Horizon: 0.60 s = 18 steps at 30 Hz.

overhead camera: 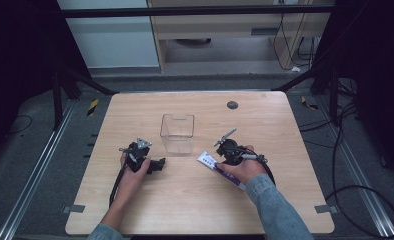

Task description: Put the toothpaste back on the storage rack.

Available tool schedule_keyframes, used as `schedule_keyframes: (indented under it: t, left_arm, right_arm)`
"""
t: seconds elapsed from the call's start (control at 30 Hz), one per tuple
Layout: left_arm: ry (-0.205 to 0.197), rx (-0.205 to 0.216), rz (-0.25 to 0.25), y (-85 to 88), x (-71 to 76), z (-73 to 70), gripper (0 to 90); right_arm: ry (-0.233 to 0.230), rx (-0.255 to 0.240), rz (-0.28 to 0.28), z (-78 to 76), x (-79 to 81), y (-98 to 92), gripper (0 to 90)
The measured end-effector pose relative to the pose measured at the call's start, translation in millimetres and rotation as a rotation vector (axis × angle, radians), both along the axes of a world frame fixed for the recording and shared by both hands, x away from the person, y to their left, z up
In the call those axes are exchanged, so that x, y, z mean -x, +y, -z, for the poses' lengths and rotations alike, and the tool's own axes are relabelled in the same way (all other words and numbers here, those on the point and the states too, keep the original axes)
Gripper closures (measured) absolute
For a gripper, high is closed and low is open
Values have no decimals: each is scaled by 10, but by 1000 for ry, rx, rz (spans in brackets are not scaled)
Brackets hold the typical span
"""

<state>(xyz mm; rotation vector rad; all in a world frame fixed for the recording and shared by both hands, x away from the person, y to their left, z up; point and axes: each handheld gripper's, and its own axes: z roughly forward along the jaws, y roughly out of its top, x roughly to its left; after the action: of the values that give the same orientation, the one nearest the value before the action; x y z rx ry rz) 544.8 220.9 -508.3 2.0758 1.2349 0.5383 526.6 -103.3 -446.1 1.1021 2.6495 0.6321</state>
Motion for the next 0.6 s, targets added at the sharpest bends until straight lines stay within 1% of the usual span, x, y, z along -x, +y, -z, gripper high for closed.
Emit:
schedule_keyframes:
  t: [0.03, 0.17, 0.2, 0.37, 0.47, 0.53, 0.6]
  left_arm:
    - [0, 0, 0, 0, 0, 0, 0]
    - [0, 0, 0, 0, 0, 0, 0]
    - [0, 0, 0, 0, 0, 0, 0]
    - [0, 0, 0, 0, 0, 0, 0]
    - [0, 0, 0, 0, -1, 0, 0]
    - [0, 0, 0, 0, -1, 0, 0]
    - [0, 0, 1, 1, -2, 0, 0]
  right_arm:
    - [9, 0, 11, 9, -1, 8, 465]
    - [19, 5, -2, 46, -27, 26, 485]
    - [29, -3, -6, 59, -28, 49, 508]
    - [40, 6, -9, 102, -41, 96, 512]
    - [57, 10, -5, 146, -53, 134, 519]
    - [53, 12, -13, 155, -60, 138, 519]
    - [61, 14, -5, 169, -59, 152, 517]
